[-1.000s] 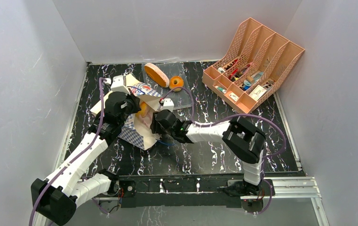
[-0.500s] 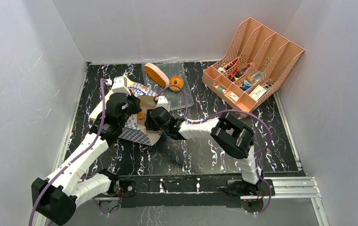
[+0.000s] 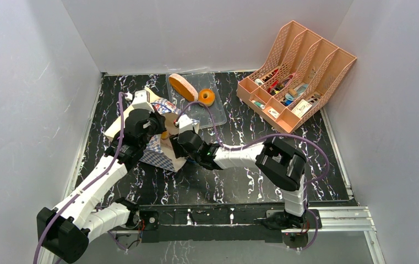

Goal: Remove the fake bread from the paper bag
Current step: Take out the fake bread from the paper bag.

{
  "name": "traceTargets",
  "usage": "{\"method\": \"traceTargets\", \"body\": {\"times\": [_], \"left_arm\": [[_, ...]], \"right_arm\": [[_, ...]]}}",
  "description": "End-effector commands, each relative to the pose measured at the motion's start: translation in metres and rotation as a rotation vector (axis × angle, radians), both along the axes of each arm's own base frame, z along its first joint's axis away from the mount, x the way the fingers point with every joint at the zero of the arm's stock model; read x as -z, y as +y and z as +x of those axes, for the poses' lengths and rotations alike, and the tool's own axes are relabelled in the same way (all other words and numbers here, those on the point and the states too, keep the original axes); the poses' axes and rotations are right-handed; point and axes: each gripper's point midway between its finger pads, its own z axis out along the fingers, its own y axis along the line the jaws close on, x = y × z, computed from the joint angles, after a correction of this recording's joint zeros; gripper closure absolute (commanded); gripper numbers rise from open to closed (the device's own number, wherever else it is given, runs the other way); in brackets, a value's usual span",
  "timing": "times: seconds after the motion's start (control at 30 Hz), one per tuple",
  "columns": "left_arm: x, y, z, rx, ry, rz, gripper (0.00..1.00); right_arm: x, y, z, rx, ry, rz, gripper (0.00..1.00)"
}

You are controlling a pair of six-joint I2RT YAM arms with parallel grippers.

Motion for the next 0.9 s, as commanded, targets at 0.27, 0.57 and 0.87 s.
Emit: {"method": "traceTargets", "body": {"times": [0.27,0.57,0.87], "left_arm": [[0.006,-0.014,-0.006,0.091,0.021,-0.005,1.00],[0.006,-0.015,-0.008,0.106,0.020,0.001,1.00],[0.005,-0.018,-0.007,0.121,0.020,0.005,1.00]], "right_arm": [[-0.001,0.002,0.008,-0.066,-0.133,-0.057,0.47],[0.018,0.014,0.002,-0.153,-0.101,-0.043,0.47],[0.041,0.017,-0.001,-0.199,-0.069,-0.067,0.49]]}}
